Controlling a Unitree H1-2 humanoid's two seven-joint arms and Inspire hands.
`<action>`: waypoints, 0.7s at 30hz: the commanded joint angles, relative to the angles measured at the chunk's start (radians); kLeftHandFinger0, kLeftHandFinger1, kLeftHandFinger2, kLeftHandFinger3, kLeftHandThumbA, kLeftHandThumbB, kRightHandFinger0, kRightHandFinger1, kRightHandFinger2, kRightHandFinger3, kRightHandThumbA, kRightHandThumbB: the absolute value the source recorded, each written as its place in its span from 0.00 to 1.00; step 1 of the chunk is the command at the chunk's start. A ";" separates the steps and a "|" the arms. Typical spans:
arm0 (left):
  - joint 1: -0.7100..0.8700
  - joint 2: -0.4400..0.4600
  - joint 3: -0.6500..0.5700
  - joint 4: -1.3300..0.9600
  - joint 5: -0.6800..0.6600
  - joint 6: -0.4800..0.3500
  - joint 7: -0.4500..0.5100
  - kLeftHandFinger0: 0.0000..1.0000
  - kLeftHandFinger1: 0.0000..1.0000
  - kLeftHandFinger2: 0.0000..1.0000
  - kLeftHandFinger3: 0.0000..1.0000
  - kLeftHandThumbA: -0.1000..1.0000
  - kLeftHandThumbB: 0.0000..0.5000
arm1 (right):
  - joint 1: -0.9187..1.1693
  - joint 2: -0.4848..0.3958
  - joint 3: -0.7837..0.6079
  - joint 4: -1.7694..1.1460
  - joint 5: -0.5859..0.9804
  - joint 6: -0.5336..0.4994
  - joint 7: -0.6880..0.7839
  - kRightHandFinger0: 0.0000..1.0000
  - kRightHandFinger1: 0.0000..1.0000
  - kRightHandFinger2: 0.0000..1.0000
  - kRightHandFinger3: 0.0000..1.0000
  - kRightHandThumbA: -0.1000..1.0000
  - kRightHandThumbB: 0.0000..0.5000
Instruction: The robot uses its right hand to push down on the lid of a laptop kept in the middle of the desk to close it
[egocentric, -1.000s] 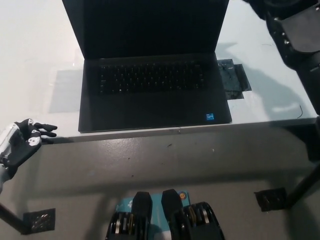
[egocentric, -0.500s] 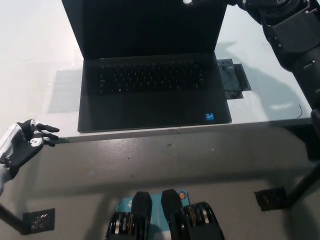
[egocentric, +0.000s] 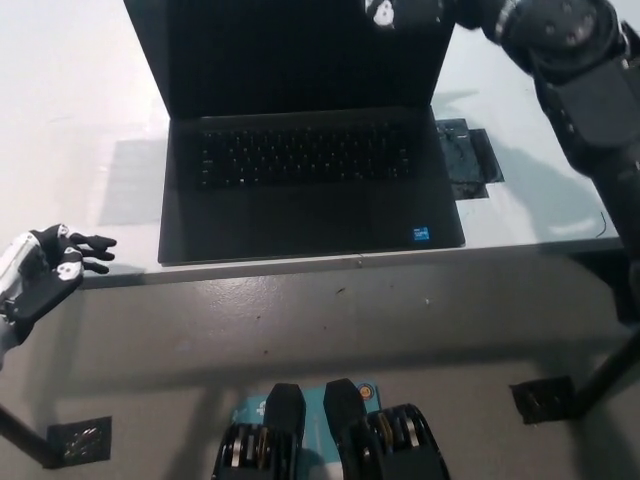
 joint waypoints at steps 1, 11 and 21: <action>-0.036 0.056 0.012 0.002 -0.001 -0.050 -0.026 0.60 0.59 0.61 0.52 0.00 0.21 | 0.105 -0.024 -0.042 -0.068 0.033 0.144 0.025 1.00 1.00 1.00 1.00 0.28 0.59; -0.039 0.056 0.019 -0.004 -0.007 -0.025 -0.012 0.56 0.56 0.56 0.48 0.00 0.28 | 0.383 -0.013 -0.124 -0.409 0.099 0.238 0.005 1.00 1.00 1.00 1.00 0.39 0.62; -0.052 0.067 0.017 -0.013 0.002 -0.014 -0.012 0.62 0.59 0.59 0.47 0.00 0.26 | 0.544 0.054 -0.189 -0.538 0.213 0.306 -0.016 1.00 1.00 0.91 1.00 0.35 0.72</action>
